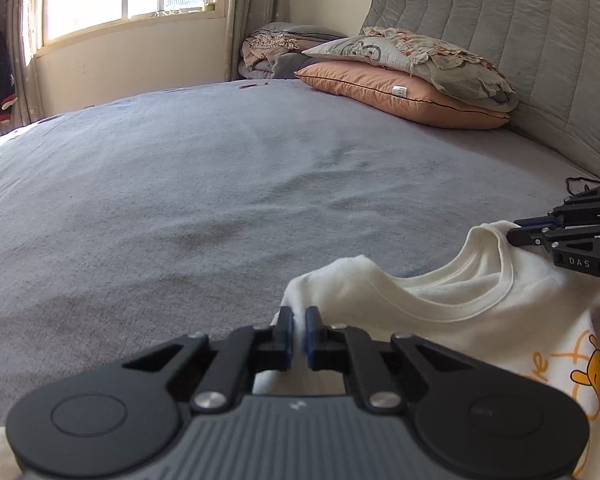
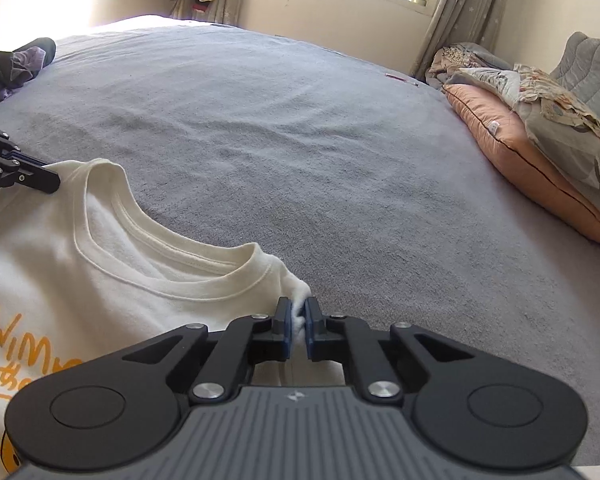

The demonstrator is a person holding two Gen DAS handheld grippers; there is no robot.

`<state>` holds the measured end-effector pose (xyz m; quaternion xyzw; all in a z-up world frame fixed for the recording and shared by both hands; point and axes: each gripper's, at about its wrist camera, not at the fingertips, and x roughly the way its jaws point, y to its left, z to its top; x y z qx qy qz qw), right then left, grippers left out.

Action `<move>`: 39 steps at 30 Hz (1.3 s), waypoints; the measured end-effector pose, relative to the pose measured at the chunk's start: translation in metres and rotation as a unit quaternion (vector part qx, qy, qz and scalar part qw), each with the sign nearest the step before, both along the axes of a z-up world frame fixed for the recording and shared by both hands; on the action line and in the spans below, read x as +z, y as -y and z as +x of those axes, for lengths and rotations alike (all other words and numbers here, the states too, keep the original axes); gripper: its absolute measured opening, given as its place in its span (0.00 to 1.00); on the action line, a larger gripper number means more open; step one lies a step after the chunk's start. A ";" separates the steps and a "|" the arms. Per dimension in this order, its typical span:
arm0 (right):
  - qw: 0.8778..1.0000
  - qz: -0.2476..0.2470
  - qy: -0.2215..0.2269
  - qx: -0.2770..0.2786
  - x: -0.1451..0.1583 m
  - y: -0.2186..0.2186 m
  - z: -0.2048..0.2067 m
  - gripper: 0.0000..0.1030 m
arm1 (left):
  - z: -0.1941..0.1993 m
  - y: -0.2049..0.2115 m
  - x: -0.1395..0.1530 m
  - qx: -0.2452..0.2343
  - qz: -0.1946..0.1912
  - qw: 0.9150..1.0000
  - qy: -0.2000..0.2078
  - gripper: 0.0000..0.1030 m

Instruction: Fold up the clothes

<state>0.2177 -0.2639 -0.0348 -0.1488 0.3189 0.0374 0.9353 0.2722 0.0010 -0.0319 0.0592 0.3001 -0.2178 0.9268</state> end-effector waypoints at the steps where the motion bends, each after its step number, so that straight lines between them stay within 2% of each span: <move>1: 1.000 -0.004 0.018 -0.007 0.004 0.000 0.002 0.08 | 0.000 0.000 0.002 0.009 0.002 1.000 0.010 0.06; 4: 0.998 -0.010 0.062 -0.023 0.015 -0.002 0.015 0.07 | 0.006 0.002 0.007 0.036 0.021 0.998 0.040 0.06; 8: 0.996 -0.011 0.083 -0.032 0.012 -0.006 0.037 0.07 | 0.018 0.004 0.002 0.061 0.032 0.996 0.052 0.06; 12: 0.997 -0.014 0.068 -0.043 -0.009 -0.007 0.060 0.08 | 0.030 0.006 -0.015 0.072 0.042 0.996 0.035 0.07; 15: 0.997 -0.019 0.051 -0.046 -0.024 -0.007 0.068 0.08 | 0.032 0.009 -0.027 0.075 0.057 0.995 0.040 0.09; 18: 0.997 -0.026 0.047 -0.050 -0.033 -0.009 0.072 0.11 | 0.035 0.012 -0.028 0.085 0.064 0.993 0.042 0.16; 20: 0.997 -0.031 0.045 -0.051 -0.033 -0.010 0.074 0.13 | 0.037 0.011 -0.025 0.096 0.064 0.993 0.038 0.24; 22: 0.997 -0.031 0.044 -0.055 -0.027 -0.012 0.069 0.20 | 0.037 0.007 -0.020 0.109 0.053 0.992 0.030 0.43; 23: 0.997 -0.031 0.044 -0.058 -0.024 -0.013 0.067 0.23 | 0.035 0.003 -0.015 0.114 0.036 0.993 0.024 0.44; 25: 0.997 -0.007 0.045 -0.061 -0.012 -0.007 0.059 0.33 | 0.027 -0.004 -0.004 0.114 -0.001 0.993 0.019 0.44; 29: 0.994 0.034 0.064 -0.080 0.012 0.020 0.038 0.34 | 0.010 -0.003 0.015 0.087 -0.056 0.994 0.025 0.42; 30: 0.993 0.051 0.062 -0.083 0.015 0.026 0.034 0.34 | 0.008 0.000 0.017 0.075 -0.066 0.995 0.020 0.39; 31: 0.992 0.068 0.061 -0.086 0.017 0.032 0.029 0.34 | 0.007 0.005 0.017 0.061 -0.073 0.995 0.012 0.32; 34: 0.990 0.109 0.048 -0.079 0.014 0.036 0.022 0.33 | 0.011 0.023 0.007 0.037 -0.072 0.997 -0.010 0.28; 37: 0.989 0.132 0.026 -0.068 -0.001 0.032 0.024 0.33 | 0.021 0.033 -0.012 0.041 -0.068 0.996 -0.028 0.28; 39: 0.990 0.130 0.016 -0.061 -0.013 0.027 0.030 0.33 | 0.028 0.033 -0.023 0.047 -0.074 0.996 -0.032 0.28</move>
